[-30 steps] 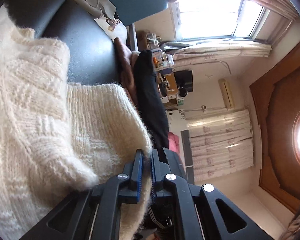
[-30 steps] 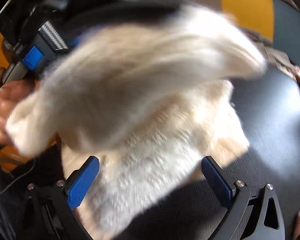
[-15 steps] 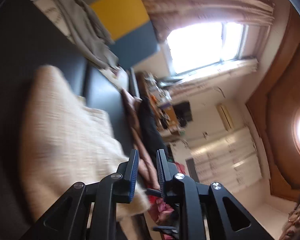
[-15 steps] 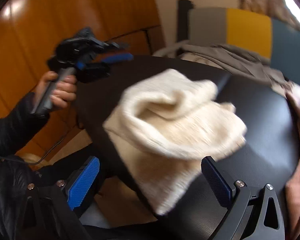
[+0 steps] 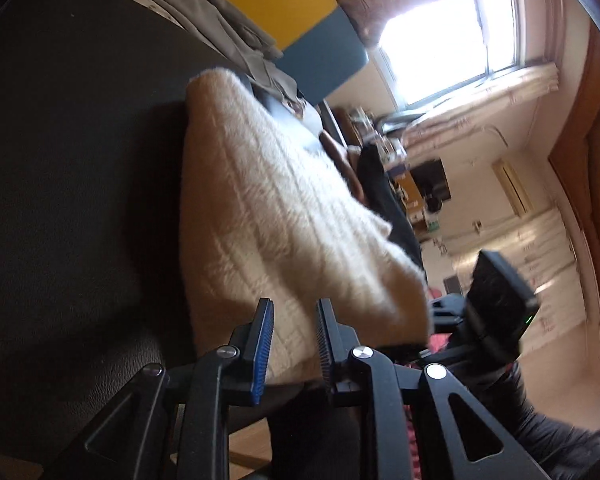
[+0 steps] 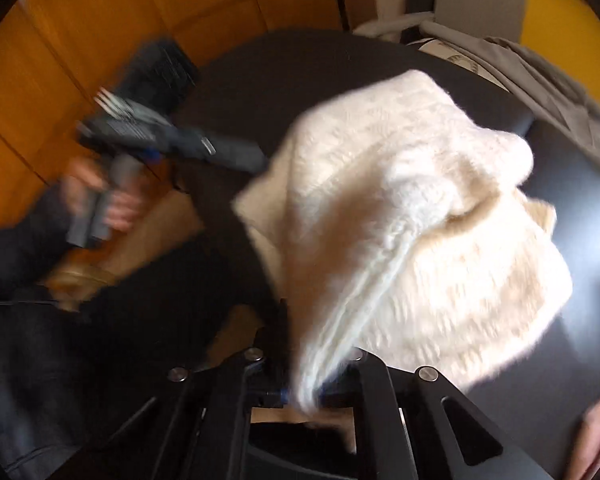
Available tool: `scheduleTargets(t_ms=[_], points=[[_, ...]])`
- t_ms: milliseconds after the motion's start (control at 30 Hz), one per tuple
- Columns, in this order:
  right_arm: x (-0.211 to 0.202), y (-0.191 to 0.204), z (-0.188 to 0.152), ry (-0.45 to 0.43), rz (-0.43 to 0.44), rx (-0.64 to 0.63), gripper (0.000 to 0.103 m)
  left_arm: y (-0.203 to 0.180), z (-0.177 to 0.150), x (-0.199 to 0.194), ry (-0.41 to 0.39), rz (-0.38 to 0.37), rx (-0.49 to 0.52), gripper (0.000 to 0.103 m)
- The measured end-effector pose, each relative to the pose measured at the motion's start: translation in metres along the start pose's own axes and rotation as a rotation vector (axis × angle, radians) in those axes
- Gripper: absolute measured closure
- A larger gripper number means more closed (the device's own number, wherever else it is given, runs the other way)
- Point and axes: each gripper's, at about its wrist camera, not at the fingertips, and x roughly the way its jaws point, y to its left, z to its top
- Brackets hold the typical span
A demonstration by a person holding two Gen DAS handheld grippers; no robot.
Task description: Fold clothes
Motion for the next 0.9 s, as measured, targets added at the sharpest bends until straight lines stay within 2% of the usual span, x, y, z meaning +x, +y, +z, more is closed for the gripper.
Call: scheduleTargets(t_ms=[100,167,233,267,300,333,367,400,467,533,600,700,767,867,900], points=[[0.012,-0.013,-0.036,0.072,-0.057,0.081,0.094,0.002,-0.008,0.007,0.036,0.005,0.031,0.081],[0.016,-0.022,-0.051,0.064,-0.024,0.164,0.09,0.0,-0.011,0.014,0.066,0.01,0.051,0.081],[0.003,-0.031,-0.059,0.0,0.051,0.269,0.084,-0.005,-0.015,0.02,0.09,0.034,0.094,0.081],[-0.008,-0.034,-0.061,-0.043,0.073,0.306,0.072,-0.007,-0.016,0.022,0.098,0.049,0.115,0.081],[-0.02,-0.036,-0.063,-0.085,0.082,0.329,0.053,-0.008,-0.018,0.023,0.107,0.062,0.13,0.081],[-0.032,-0.037,-0.063,-0.127,0.083,0.345,0.043,-0.01,-0.018,0.025,0.113,0.072,0.142,0.081],[-0.043,-0.039,-0.062,-0.171,0.082,0.36,0.025,-0.011,-0.019,0.025,0.113,0.077,0.147,0.081],[-0.054,-0.04,-0.061,-0.214,0.08,0.374,0.017,-0.012,-0.019,0.025,0.111,0.08,0.151,0.081],[-0.069,-0.048,-0.054,-0.294,0.069,0.416,0.01,-0.016,-0.02,0.025,0.109,0.084,0.162,0.081],[-0.072,-0.062,-0.039,-0.357,0.062,0.47,0.008,-0.016,-0.021,0.024,0.112,0.088,0.172,0.08],[-0.065,-0.08,-0.019,-0.382,0.062,0.521,0.008,-0.016,-0.023,0.024,0.112,0.09,0.177,0.08],[-0.046,-0.105,0.013,-0.354,0.085,0.589,0.008,-0.016,-0.025,0.022,0.106,0.086,0.171,0.08],[-0.028,-0.116,0.029,-0.305,0.088,0.62,0.008,-0.016,-0.028,0.021,0.102,0.084,0.166,0.08],[-0.015,-0.123,0.041,-0.257,0.078,0.618,0.008,-0.017,-0.028,0.019,0.101,0.084,0.17,0.08],[-0.012,-0.124,0.043,-0.248,0.062,0.61,0.015,-0.017,-0.028,0.019,0.102,0.085,0.172,0.08]])
